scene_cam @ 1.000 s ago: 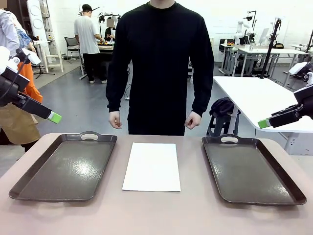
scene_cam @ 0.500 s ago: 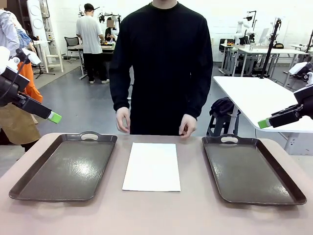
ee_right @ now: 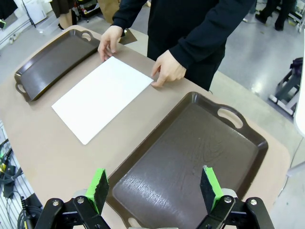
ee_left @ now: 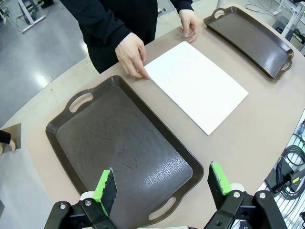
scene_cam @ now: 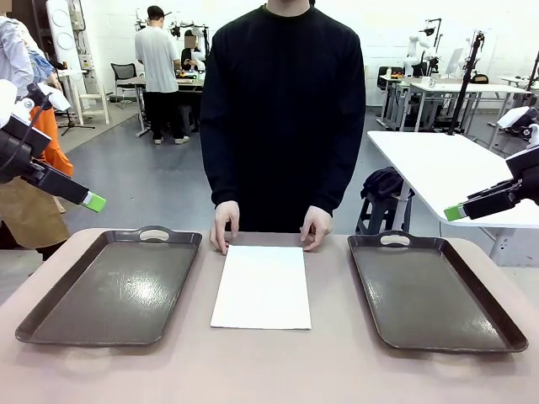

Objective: Sort the A4 documents.
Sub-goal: Receive the A4 Paper.

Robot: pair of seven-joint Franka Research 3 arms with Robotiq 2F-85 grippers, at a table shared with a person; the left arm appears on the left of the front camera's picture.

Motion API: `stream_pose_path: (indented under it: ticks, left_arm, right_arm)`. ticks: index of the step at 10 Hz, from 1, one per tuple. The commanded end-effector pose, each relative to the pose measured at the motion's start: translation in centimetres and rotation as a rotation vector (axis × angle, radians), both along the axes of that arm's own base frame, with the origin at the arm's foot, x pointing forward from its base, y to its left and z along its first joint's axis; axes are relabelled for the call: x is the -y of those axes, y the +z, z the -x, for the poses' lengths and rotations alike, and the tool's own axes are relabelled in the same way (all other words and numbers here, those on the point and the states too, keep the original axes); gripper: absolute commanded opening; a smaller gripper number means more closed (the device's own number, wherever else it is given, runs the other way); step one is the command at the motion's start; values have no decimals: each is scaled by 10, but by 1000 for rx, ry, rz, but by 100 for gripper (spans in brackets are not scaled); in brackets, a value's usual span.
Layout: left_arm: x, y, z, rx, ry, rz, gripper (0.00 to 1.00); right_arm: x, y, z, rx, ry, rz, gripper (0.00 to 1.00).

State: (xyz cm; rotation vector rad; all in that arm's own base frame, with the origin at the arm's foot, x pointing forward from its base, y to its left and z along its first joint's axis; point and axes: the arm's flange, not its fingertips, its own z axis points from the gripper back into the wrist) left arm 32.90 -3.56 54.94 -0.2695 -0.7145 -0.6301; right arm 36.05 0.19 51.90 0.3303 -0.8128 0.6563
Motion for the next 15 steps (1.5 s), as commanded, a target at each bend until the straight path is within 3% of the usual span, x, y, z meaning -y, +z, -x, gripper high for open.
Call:
stream_pose_path:
  ticks: [1,15]
  left_arm:
    - [-1,0,0,3,-20,7,100]
    - [-1,0,0,3,-20,7,100]
  right_arm:
    - [0,-1,0,1,9,-4,100]
    - [0,-1,0,1,9,-4,100]
